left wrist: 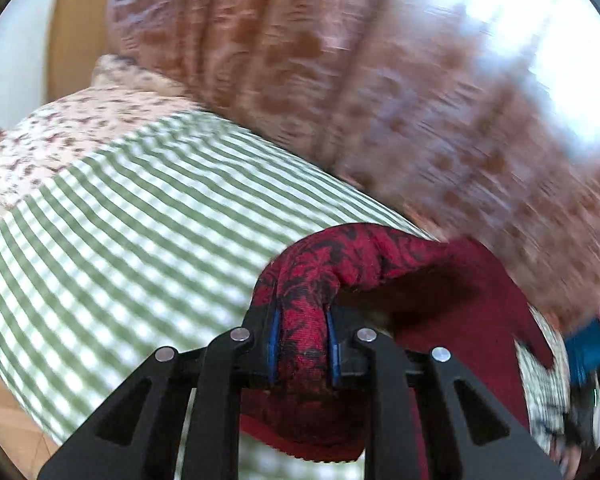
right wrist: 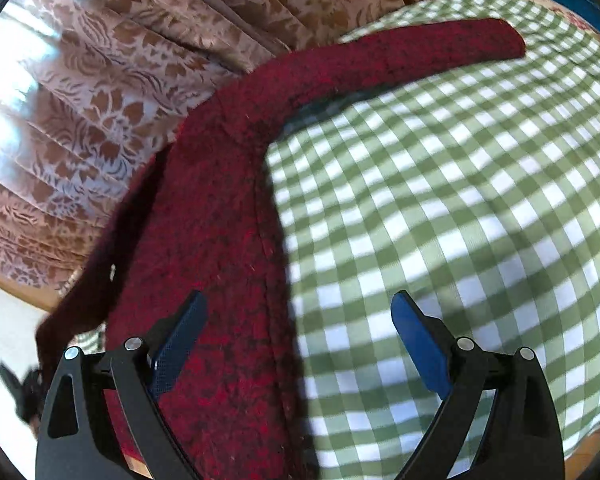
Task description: Fold small clothes
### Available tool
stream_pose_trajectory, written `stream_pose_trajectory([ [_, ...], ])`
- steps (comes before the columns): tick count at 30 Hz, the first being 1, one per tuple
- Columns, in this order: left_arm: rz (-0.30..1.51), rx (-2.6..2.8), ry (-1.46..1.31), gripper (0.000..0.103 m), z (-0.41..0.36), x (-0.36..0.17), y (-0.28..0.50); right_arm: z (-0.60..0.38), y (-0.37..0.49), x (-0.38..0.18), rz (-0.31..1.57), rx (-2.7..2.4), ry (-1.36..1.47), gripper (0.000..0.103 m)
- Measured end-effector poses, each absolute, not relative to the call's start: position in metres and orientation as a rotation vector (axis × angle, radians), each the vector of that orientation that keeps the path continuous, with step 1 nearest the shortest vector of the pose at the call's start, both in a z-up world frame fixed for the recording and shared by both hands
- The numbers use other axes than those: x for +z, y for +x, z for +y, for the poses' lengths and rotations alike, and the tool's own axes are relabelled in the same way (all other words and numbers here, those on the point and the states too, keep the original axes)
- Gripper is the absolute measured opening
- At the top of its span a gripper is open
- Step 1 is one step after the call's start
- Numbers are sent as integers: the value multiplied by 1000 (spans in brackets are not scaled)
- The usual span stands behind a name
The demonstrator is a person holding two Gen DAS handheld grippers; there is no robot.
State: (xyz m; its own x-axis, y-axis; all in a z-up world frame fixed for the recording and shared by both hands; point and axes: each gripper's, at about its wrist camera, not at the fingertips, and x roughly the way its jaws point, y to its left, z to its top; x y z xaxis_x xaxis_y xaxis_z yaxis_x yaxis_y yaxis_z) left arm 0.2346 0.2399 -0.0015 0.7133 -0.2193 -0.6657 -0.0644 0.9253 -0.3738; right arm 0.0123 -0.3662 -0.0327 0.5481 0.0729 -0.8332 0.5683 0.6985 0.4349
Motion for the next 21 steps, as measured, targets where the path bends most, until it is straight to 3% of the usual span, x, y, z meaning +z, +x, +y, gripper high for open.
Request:
stream_pose_trajectory([
  [5, 765, 93, -375, 60, 253, 5, 280, -358, 3, -43, 1015, -311, 766, 92],
  [14, 879, -308, -371, 65, 198, -14, 203, -319, -1, -53, 1129, -139, 668, 91],
  [17, 979, -480, -398, 65, 162, -44, 163, -307, -4, -55, 1155, -95, 635, 82],
  [21, 1055, -630, -440, 65, 125, -70, 114, -295, -9, -58, 1182, -38, 611, 61],
])
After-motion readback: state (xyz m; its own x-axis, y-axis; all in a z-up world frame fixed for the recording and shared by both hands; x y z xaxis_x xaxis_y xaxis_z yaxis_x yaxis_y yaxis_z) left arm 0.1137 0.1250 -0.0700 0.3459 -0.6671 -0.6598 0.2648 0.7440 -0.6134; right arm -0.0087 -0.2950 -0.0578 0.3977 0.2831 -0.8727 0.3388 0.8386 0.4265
